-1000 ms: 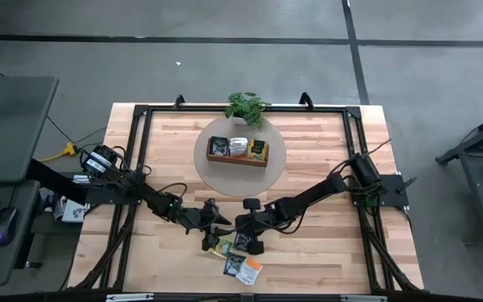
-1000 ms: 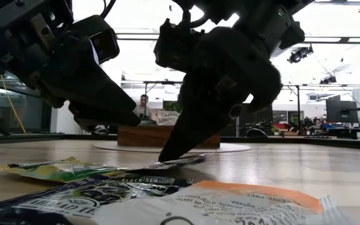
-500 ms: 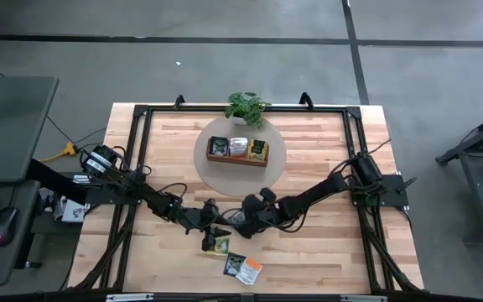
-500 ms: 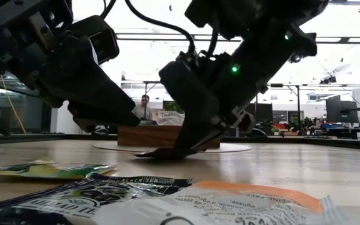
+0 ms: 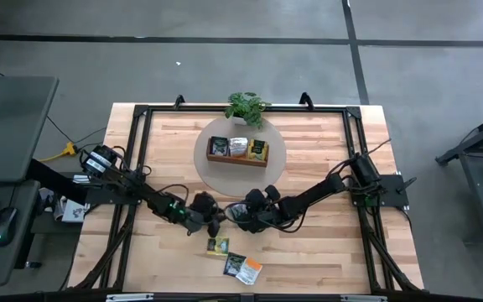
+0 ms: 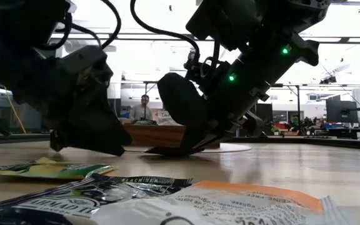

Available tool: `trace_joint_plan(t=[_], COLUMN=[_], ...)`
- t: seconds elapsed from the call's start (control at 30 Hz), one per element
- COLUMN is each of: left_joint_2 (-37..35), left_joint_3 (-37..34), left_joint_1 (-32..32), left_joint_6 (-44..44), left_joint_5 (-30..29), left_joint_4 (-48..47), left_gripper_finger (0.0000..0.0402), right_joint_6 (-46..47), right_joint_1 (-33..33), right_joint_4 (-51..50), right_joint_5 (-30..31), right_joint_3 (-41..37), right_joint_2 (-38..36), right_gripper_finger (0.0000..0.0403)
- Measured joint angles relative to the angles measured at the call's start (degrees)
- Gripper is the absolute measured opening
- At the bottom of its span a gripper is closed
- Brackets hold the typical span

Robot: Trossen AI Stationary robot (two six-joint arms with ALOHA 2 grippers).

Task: Pick & Place Tea
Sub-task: Put the top purple tea bag into the left section of the wooden organizer

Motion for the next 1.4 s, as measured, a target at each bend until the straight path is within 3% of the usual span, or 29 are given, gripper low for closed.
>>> trace_joint_plan(t=[0.23, 0.57, 0.77, 1.13, 1.3, 1.4], left_joint_2=[-0.29, -0.27, -0.25, 0.00, -0.01, 0.01], left_joint_3=[0.19, 0.17, 0.17, 3.35, 4.46, 4.65], left_joint_1=[0.02, 0.07, 1.03, 4.63, 4.57, 4.44], left_joint_6=[-18.27, -32.89, -40.41, -43.86, -44.53, -44.40], left_joint_5=[-1.22, 3.51, 2.94, 8.99, 7.46, 6.33], left_joint_4=[3.98, 4.37, 1.72, -6.06, -10.19, -10.63], left_gripper_finger=[0.0165, 0.0165, 0.0165, 0.0165, 0.0165, 0.0165], right_joint_6=[-0.55, -2.29, -5.47, -7.32, -9.45, -11.68], right_joint_1=[-0.01, -0.02, -0.04, -0.46, -0.80, -1.14], right_joint_4=[0.17, 0.33, 2.82, 4.17, 5.39, 5.92], right_joint_5=[0.26, 2.49, 3.41, 4.68, 5.35, 2.06], right_joint_3=[0.00, 0.00, -0.04, -0.04, -0.02, 0.11], right_joint_2=[0.00, 0.04, 0.15, 0.15, 0.09, -0.77], right_gripper_finger=[0.0000, 0.0000, 0.0000, 0.0000, 0.0000, 0.0000])
